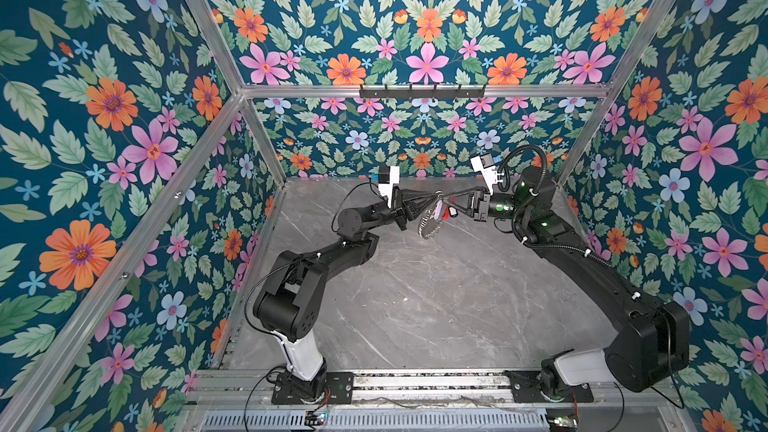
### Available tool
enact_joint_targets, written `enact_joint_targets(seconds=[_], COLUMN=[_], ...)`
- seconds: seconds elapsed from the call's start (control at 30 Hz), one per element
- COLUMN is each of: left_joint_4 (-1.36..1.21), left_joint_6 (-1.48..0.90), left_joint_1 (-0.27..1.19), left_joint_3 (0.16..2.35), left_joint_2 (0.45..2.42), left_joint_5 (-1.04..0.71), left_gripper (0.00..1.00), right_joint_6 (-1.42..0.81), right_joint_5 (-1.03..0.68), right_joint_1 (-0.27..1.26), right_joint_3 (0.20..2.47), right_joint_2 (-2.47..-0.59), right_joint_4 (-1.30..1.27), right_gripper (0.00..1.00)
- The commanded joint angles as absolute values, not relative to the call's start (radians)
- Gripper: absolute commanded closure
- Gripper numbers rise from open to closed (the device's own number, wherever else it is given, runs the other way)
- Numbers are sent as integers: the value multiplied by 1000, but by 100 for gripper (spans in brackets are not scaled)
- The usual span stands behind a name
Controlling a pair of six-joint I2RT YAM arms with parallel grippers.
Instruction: Put the keys on the keyring
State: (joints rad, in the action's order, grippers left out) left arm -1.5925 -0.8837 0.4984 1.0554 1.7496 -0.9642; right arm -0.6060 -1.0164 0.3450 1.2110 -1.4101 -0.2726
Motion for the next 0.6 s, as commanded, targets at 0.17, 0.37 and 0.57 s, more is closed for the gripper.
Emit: enact_joint_targets(seconds=[0.17,0.37,0.57], left_joint_4=[-1672,-1672,-1672], left_joint_6=[-885,-886,-885], left_joint_1=[498,496,497], left_joint_3=[1065,1064,1061], left_joint_2=[1740,1738,1742], left_joint_5=[-954,-955,-957], left_gripper=[100,100,100], right_joint_6=[-603,-600,-591], right_joint_5=[-1010,-1009,-994], right_joint_1=[349,348,350], right_joint_3=[1189,1193,1199], right_joint_2=[-1396,-1396,-1381], right_joint_4=[-269,-264,-248], right_gripper=[84,87,87])
